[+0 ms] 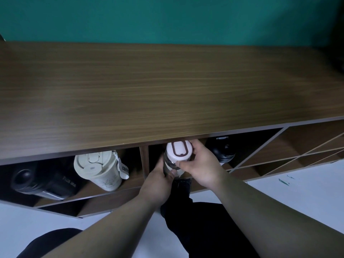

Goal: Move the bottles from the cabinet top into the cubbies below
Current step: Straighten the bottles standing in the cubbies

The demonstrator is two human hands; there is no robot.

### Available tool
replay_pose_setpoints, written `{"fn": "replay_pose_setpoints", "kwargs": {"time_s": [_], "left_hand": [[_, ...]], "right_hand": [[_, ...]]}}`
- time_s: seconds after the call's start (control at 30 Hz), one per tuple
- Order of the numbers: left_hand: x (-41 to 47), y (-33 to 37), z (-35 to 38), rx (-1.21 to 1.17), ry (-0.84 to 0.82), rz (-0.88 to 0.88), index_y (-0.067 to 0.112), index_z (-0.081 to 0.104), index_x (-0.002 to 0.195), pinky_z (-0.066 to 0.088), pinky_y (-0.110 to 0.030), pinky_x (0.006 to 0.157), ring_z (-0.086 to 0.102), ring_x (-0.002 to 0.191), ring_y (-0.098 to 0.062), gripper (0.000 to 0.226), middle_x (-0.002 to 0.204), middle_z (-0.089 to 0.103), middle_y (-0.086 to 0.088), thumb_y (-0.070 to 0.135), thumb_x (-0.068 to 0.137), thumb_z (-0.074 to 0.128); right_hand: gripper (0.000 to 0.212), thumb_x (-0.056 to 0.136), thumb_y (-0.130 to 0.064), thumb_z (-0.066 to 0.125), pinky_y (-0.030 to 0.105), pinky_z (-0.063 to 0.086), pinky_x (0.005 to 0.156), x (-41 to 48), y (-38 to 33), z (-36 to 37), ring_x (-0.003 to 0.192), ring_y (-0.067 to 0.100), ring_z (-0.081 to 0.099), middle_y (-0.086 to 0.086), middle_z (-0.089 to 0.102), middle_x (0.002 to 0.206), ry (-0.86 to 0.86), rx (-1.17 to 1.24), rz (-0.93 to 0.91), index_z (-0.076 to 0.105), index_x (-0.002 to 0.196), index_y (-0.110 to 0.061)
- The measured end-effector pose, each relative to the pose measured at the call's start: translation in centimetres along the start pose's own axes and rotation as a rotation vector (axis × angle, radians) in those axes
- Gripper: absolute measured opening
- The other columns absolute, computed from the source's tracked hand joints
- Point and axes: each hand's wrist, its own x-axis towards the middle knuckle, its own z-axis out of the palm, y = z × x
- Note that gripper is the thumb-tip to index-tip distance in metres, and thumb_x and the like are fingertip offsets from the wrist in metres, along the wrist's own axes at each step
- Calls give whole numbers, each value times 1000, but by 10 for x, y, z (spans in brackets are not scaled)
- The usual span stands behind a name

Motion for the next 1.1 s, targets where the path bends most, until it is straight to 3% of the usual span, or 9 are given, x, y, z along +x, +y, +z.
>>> {"fn": "replay_pose_setpoints", "kwargs": {"time_s": [0.27, 0.4, 0.53, 0.63, 0.7, 0.8, 0.93, 1.03, 1.1], "left_hand": [[0, -1, 1, 18, -15, -31, 40, 28, 158, 39, -24, 96, 59, 129, -14, 65, 131, 65, 15, 32, 102, 60], [-4, 1, -2, 27, -25, -72, 34, 40, 149, 42, -26, 94, 60, 125, -13, 66, 123, 62, 18, 54, 92, 67], [-12, -1, -10, 107, -116, -213, 19, 58, 124, 41, -25, 89, 63, 120, -21, 48, 124, 68, 3, 54, 92, 66], [-26, -7, -25, 206, -240, -262, 14, 63, 123, 40, -22, 84, 60, 106, -17, 48, 116, 65, 0, 53, 94, 64], [-39, -12, -38, 249, -305, -270, 15, 66, 124, 41, -21, 81, 61, 102, -15, 48, 114, 67, 0, 52, 93, 64], [-60, -16, -64, 302, -322, -243, 19, 70, 121, 50, -26, 87, 67, 112, -18, 44, 120, 73, 0, 47, 88, 59], [-89, -22, -106, 305, -295, -218, 28, 70, 118, 48, -29, 99, 62, 116, -12, 38, 122, 70, 9, 39, 84, 56], [-100, -41, -130, 157, -211, -226, 37, 72, 118, 50, -18, 101, 64, 108, 10, 37, 112, 74, 25, 40, 81, 70], [-101, -53, -143, 91, -137, -252, 35, 73, 120, 55, -29, 101, 71, 103, 3, 41, 106, 78, 20, 34, 79, 75]], "right_hand": [[53, 73, -10, 81, 3, 43, 71, -2, -2, -2, 91, -8, 65, -15, 71, 100, 0, -17, 11, 57, 110, -39], [58, 65, -17, 84, 16, 47, 77, -8, -8, -3, 101, 3, 64, -9, 67, 112, -17, -65, 31, 52, 107, -41], [57, 59, -31, 80, 28, 47, 91, -26, -22, -4, 108, 8, 58, -10, 58, 117, 91, -105, -1, 50, 106, -44], [39, 75, -20, 77, 19, 43, 76, -55, -42, -4, 92, 3, 59, -13, 58, 105, 146, -113, -1, 57, 103, -38], [21, 81, -19, 73, 22, 45, 66, -76, -55, 5, 75, 7, 61, -10, 64, 86, 55, -142, -11, 62, 90, -34], [9, 78, -27, 69, 31, 53, 68, -99, -73, 35, 69, 7, 62, -14, 68, 79, -204, -203, -79, 64, 83, -31], [38, 76, -40, 66, 27, 51, 88, -92, -79, 79, 91, 1, 62, -18, 65, 104, -390, -344, -96, 61, 113, -36], [82, 76, -46, 68, 29, 41, 107, -78, -87, 107, 128, 9, 51, -12, 48, 144, -418, -340, -63, 33, 149, -35], [96, 73, -43, 73, 28, 35, 108, -70, -96, 123, 137, 13, 43, -9, 41, 152, -354, -260, -63, 22, 154, -35]]}}
